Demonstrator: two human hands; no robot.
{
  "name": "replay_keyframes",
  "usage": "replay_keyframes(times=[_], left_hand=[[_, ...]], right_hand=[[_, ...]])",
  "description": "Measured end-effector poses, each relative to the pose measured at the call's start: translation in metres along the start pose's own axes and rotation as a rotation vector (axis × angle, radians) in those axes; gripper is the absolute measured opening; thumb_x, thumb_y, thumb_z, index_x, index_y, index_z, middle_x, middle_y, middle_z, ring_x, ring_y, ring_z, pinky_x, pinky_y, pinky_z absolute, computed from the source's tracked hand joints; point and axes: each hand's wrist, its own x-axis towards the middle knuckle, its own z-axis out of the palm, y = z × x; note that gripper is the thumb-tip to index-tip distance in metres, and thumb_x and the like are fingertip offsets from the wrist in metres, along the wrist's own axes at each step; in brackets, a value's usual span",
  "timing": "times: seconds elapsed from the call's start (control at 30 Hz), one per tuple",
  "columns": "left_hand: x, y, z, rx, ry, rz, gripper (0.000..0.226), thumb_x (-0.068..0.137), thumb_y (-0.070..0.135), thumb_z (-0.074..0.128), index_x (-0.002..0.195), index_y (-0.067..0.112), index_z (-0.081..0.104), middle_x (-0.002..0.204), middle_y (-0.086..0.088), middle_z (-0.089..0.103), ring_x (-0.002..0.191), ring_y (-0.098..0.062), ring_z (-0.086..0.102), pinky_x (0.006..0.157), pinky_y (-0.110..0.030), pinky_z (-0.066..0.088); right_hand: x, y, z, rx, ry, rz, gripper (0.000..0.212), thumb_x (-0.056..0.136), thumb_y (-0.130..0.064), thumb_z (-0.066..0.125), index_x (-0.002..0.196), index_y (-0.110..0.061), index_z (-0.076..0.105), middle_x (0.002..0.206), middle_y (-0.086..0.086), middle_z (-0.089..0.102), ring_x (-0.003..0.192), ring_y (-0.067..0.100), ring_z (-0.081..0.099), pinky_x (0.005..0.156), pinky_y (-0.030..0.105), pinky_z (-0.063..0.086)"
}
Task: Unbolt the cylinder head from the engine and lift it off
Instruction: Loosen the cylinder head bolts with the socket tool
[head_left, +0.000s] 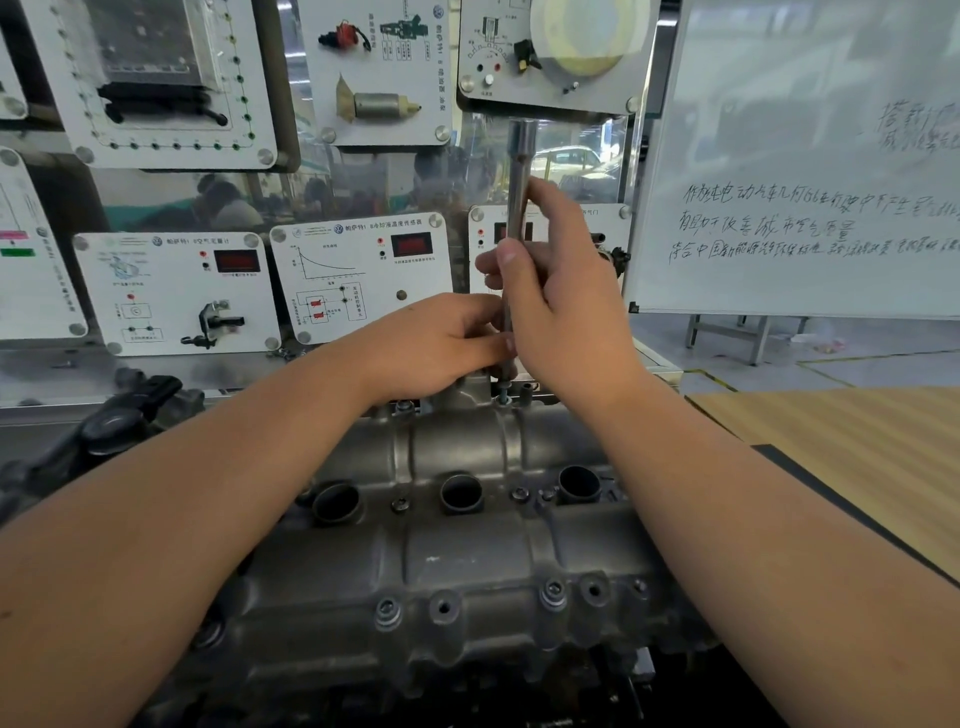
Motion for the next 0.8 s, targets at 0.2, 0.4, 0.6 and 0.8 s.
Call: replay_keyframes(times=[0.2, 0.4, 0.6, 0.8], left_hand=[[0.0013, 0.0010, 0.0007, 0.032, 0.029, 0.012, 0.011, 0.098, 0.046, 0.060, 0.105, 0.037, 0.064, 0.096, 0.003, 0.074, 0.089, -0.016, 0.069, 0.087, -0.049, 0.055], [-0.0022, 0.0011, -0.0001, -0.038, -0.023, -0.006, 0.015, 0.103, 0.042, 0.053, 0.115, 0.038, 0.062, 0.102, -0.006, 0.074, 0.095, -0.041, 0.065, 0.086, -0.058, 0.052], [-0.0007, 0.0039, -0.0003, 0.020, 0.018, 0.004, 0.005, 0.099, 0.045, 0.059, 0.099, 0.050, 0.061, 0.089, 0.010, 0.072, 0.078, -0.009, 0.067, 0.073, -0.038, 0.056], [-0.0020, 0.0029, 0.0014, 0.000, -0.006, -0.003, 0.016, 0.101, 0.046, 0.055, 0.109, 0.035, 0.064, 0.095, 0.002, 0.074, 0.090, -0.032, 0.068, 0.086, -0.055, 0.054]], right_hand=[[0.0003, -0.0022, 0.0010, -0.018, 0.052, -0.079, 0.019, 0.098, -0.021, 0.063, 0.117, -0.015, 0.065, 0.079, -0.013, 0.062, 0.071, 0.002, 0.057, 0.067, 0.015, 0.044], [0.0008, 0.0005, -0.0018, -0.009, 0.005, -0.031, 0.025, 0.103, -0.018, 0.047, 0.124, -0.011, 0.060, 0.089, -0.005, 0.072, 0.075, 0.007, 0.066, 0.074, 0.032, 0.055], [-0.0005, 0.0006, 0.0001, 0.022, 0.027, -0.052, 0.041, 0.102, -0.025, 0.057, 0.141, -0.014, 0.051, 0.088, -0.009, 0.070, 0.076, 0.004, 0.063, 0.068, 0.019, 0.050], [0.0014, 0.0002, -0.0015, -0.013, 0.008, -0.061, 0.014, 0.104, -0.016, 0.050, 0.105, -0.008, 0.062, 0.084, -0.003, 0.070, 0.078, 0.008, 0.062, 0.067, 0.020, 0.048]])
